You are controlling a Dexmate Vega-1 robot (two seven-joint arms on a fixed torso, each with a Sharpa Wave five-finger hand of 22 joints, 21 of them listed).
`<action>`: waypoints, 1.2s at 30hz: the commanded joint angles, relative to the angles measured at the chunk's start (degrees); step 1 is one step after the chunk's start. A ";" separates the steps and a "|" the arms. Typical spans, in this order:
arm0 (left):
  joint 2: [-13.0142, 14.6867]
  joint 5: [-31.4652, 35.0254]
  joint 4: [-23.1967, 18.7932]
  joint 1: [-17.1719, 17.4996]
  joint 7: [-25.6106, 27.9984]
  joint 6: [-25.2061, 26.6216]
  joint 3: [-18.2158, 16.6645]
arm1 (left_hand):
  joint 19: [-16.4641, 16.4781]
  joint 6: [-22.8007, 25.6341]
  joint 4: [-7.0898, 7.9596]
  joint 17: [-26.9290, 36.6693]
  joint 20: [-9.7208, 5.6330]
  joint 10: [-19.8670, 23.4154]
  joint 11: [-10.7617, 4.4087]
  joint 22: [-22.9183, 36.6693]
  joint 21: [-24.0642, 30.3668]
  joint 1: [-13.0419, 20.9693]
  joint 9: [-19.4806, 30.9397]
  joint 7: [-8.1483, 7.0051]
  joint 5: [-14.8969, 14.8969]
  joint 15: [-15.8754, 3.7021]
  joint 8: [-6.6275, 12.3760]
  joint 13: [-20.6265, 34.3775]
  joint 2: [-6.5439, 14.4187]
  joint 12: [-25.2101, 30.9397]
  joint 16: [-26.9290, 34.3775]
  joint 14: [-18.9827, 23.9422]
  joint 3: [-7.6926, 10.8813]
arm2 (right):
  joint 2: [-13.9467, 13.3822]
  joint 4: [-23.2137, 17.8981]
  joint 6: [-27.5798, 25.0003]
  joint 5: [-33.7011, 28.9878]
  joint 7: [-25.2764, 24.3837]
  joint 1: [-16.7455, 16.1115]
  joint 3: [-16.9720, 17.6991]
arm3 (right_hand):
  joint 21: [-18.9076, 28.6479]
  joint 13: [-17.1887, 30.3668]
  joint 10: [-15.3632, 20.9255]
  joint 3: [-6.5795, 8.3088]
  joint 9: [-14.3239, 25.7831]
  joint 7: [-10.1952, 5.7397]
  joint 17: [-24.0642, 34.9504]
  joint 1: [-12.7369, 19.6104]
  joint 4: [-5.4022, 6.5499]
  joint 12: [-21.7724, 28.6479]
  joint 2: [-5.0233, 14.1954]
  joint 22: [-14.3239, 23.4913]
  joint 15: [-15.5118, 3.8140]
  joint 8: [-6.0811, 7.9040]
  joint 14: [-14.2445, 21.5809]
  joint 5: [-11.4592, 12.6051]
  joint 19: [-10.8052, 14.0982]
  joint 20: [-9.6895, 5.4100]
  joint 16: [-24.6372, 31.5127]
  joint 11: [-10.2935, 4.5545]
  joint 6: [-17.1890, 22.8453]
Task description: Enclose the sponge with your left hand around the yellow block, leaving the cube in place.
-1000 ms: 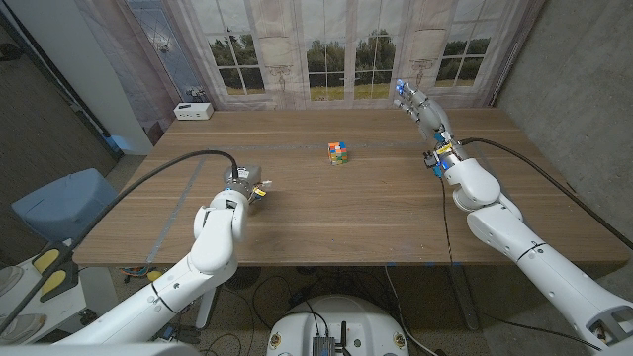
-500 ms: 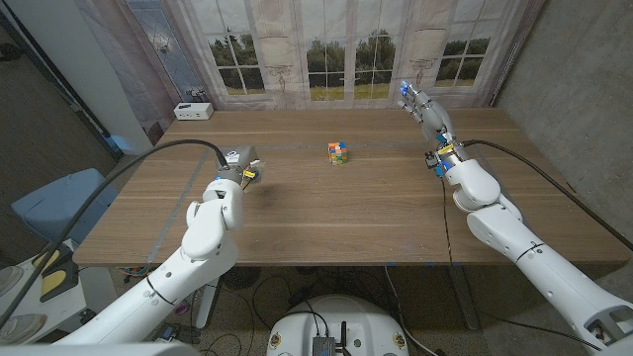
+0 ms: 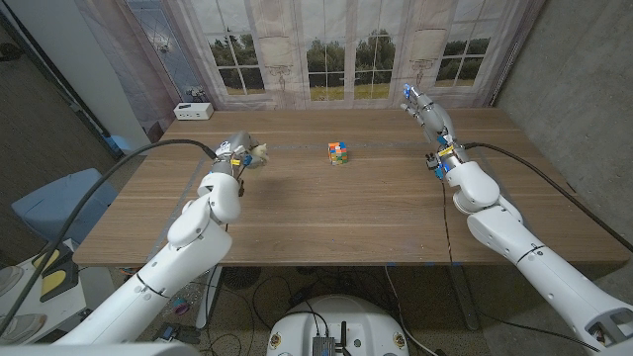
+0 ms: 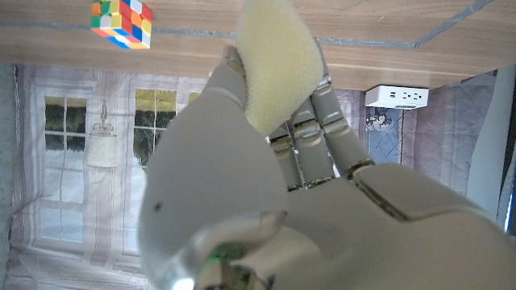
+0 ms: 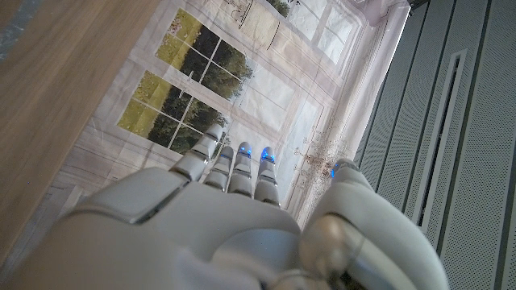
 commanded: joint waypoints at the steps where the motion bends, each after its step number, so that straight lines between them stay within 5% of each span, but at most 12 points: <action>1: -0.27 -18.92 0.81 0.15 10.45 -8.69 -4.00 | -0.15 0.64 0.18 0.11 -6.28 9.02 -8.47 0.12 0.57 1.58 0.22 0.09 0.17 -16.78 -0.06 0.37 0.67 -0.02 0.33 14.94 0.58 | 0.30 -0.12 -0.99 -0.24 -1.26 -0.41 0.01 | -0.07 0.23 0.17 0.36 0.31 -0.08 0.15 0.51 -0.08 -0.04 0.09 0.18 -0.06 0.07 0.33 -0.13 0.33 0.19 -0.25 -0.31 0.34; 19: -0.64 -35.64 7.28 -1.55 15.88 -23.92 -6.19 | -0.65 0.65 0.34 -0.01 -6.31 9.08 -8.37 -0.08 1.60 1.59 0.26 0.20 0.14 -16.66 -0.40 0.53 0.77 -0.32 0.26 15.19 0.58 | 0.77 0.69 -1.77 0.22 -2.36 -0.70 0.02 | -0.07 0.24 0.16 0.55 0.32 -0.14 0.15 0.65 -0.23 -0.06 0.09 0.18 0.01 0.04 0.57 -0.18 0.38 0.31 -0.19 -0.08 0.40; 36: -2.02 -48.29 14.42 -5.01 15.10 -34.78 -5.72 | -1.15 0.49 0.37 -0.19 -6.27 8.99 -8.28 -0.28 2.48 1.67 0.31 0.26 0.12 -16.65 -0.75 0.69 0.77 -0.63 0.00 15.13 0.62 | 0.79 0.10 -2.45 0.10 -3.79 -1.34 0.33 | -0.08 0.25 0.16 0.64 0.33 -0.01 0.19 0.60 -0.28 -0.08 0.04 0.19 0.12 0.05 0.58 -0.25 0.41 0.47 -0.20 -0.12 0.54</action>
